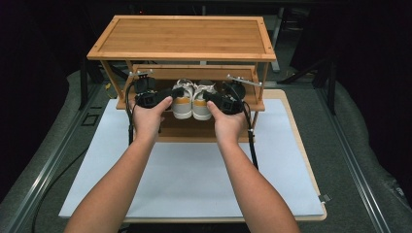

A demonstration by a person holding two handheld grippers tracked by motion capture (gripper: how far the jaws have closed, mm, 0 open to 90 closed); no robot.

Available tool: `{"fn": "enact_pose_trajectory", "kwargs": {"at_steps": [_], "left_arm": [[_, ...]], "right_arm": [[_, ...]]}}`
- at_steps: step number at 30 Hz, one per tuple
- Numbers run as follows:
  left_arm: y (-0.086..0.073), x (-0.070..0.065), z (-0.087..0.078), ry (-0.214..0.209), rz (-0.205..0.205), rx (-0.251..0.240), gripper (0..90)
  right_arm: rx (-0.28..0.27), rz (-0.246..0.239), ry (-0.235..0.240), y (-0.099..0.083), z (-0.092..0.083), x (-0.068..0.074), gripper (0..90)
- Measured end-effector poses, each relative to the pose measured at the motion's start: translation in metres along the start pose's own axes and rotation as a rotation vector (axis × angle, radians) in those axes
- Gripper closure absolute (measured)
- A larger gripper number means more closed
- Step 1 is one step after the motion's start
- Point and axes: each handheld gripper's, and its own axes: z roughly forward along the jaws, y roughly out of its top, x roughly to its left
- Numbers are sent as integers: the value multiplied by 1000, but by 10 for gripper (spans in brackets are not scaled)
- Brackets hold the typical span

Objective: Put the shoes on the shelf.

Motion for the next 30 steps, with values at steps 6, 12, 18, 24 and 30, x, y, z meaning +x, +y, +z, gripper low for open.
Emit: {"fn": "enact_pose_trajectory", "kwargs": {"at_steps": [6, 12, 18, 24, 30], "left_arm": [[0, -2, -3, 8, 12, -9, 421], [2, 0, -8, 5, 3, -18, 413], [2, -1, -12, 4, 15, -23, 413], [3, -2, -15, -6, 29, -25, 416], [6, -4, -19, -6, 39, -30, 419]], "right_arm": [[-3, -12, -3, 1, -3, 2, 495], [-21, -7, 6, 2, -7, 1, 489], [-30, -8, 8, 4, -12, 0, 487], [-38, -16, 10, 4, -14, 1, 488], [-40, -21, 6, 7, -17, 2, 489]]}}
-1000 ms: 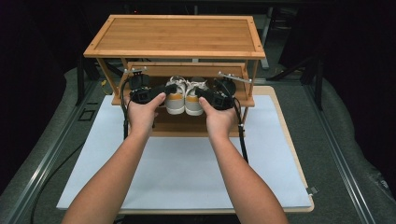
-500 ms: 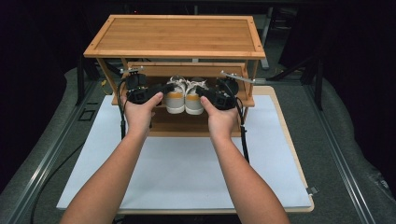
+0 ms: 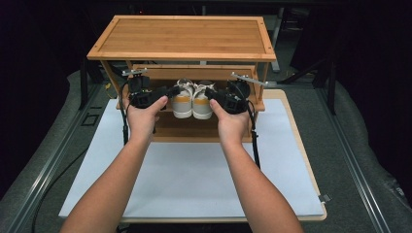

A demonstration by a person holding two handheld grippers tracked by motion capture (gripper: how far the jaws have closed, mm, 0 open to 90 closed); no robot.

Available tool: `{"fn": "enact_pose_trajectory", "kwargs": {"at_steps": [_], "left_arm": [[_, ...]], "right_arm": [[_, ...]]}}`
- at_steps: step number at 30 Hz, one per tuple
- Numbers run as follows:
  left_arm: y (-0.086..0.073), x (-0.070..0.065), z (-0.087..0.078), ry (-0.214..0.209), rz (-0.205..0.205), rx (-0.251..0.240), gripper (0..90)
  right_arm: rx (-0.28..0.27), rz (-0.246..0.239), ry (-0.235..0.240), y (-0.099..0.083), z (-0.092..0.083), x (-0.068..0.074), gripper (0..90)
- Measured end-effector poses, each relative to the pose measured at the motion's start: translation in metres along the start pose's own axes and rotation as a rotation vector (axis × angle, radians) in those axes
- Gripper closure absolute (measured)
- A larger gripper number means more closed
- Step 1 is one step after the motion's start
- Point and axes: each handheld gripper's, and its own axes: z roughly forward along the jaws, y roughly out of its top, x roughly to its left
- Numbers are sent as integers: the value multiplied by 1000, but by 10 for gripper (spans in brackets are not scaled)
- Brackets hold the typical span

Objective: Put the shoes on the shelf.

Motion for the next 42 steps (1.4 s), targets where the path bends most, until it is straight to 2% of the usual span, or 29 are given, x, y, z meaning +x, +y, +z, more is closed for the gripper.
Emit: {"fn": "enact_pose_trajectory", "kwargs": {"at_steps": [10, 13, 15, 21, 24, 27, 32, 35, 42], "left_arm": [[1, -5, -8, -19, 16, -4, 453], [0, -4, -11, -26, 8, -10, 480], [0, -4, -13, -28, 18, -7, 509], [-1, -4, -19, -41, 25, -24, 575], [-1, -1, -22, -43, 25, -26, 608], [-2, 2, -25, -50, 20, -23, 634], [-2, 6, -29, -34, 35, -26, 670], [-3, 9, -32, -24, 39, -32, 669], [-5, 14, -34, -18, 47, -39, 661]], "right_arm": [[-20, -26, -2, 4, -9, 6, 491], [-31, -33, 0, 4, -14, 7, 496], [-31, -44, -7, 4, -16, 7, 497], [-45, -77, -6, 4, -21, 9, 543], [-21, -100, -32, 3, -22, 8, 562], [-29, -105, -34, 3, -23, 6, 586], [-12, -108, -35, 1, -25, 1, 614], [-25, -116, -39, 0, -25, -1, 631], [-8, -133, -29, 0, -27, -4, 672]]}}
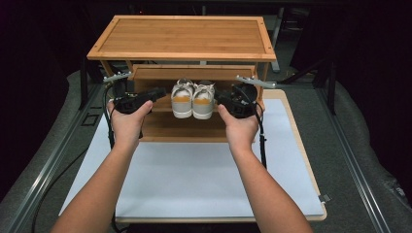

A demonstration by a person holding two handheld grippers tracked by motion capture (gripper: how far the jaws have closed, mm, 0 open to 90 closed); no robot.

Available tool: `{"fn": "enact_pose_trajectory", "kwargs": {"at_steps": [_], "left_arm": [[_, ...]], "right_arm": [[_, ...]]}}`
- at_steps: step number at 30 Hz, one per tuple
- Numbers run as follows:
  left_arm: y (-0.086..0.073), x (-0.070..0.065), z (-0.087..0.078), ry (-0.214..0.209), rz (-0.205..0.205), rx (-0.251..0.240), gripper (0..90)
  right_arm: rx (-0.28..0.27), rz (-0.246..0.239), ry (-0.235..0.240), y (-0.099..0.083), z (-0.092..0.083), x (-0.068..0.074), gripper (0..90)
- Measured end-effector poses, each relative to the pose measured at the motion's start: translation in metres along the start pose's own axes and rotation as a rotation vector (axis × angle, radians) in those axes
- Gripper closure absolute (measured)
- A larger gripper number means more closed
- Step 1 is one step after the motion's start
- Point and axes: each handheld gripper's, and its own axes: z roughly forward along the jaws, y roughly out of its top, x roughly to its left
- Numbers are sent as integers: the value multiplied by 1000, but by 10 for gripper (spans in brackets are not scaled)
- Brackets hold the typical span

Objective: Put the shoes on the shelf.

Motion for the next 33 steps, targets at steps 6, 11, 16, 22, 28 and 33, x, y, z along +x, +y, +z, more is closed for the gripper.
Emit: {"fn": "enact_pose_trajectory", "kwargs": {"at_steps": [6, 11, 16, 22, 28, 33], "left_arm": [[-3, 5, 1, 11, 0, 10, 671], [-7, 10, 3, 3, -8, -6, 720], [-12, 15, 8, -22, -21, 17, 792], [-16, 15, 16, -27, -12, 53, 891], [-22, 18, 25, -21, -9, 75, 897], [-25, 18, 32, -22, -27, 77, 896]], "right_arm": [[9, -5, -16, -2, 1, -7, 712], [5, 10, -22, -6, 2, -14, 749], [19, 6, -17, -9, 5, -16, 808], [19, -45, -24, -13, 10, -15, 891], [67, -7, 12, -16, 17, -23, 900], [59, 8, 20, -20, 23, -25, 900]]}}
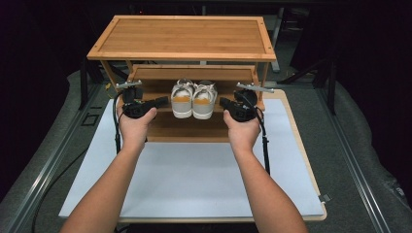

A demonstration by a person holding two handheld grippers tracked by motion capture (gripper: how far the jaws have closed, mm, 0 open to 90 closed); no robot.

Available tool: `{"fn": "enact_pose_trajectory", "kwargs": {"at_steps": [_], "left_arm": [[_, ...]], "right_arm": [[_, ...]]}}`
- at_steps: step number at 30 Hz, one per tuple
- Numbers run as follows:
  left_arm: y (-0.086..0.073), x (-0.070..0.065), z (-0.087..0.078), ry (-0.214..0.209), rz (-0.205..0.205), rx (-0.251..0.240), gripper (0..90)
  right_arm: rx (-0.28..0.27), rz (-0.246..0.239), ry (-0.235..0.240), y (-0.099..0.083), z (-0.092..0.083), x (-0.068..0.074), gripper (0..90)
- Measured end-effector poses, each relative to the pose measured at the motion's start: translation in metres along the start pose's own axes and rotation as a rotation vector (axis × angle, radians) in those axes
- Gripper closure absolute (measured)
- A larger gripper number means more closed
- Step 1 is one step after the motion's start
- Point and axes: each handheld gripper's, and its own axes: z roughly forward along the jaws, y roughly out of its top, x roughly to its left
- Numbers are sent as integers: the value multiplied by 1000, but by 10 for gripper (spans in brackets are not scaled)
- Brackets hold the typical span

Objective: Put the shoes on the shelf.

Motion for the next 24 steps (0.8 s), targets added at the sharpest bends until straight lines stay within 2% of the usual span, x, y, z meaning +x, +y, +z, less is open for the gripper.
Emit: {"fn": "enact_pose_trajectory", "kwargs": {"at_steps": [1, 5, 7, 12, 15, 20, 24], "left_arm": [[-1, -1, 2, 0, -4, -1, 897], [-2, -4, 6, -9, -8, -8, 897], [-2, -5, 6, 1, 1, -6, 897], [-1, -3, 6, -14, -16, 3, 898], [0, -4, 7, -13, -13, 2, 897], [2, -4, 9, 1, -4, 3, 897], [3, -3, 11, 6, -8, 4, 897]], "right_arm": [[5, -1, -5, 0, 0, 1, 900], [19, 14, 34, -2, 7, 5, 900], [22, 13, 33, -3, 8, 7, 900], [17, 23, 40, -3, 9, 6, 900], [14, 23, 39, -3, 9, 7, 900], [13, 19, 18, -2, 10, 9, 900], [18, 21, 36, -2, 12, 8, 900]]}}
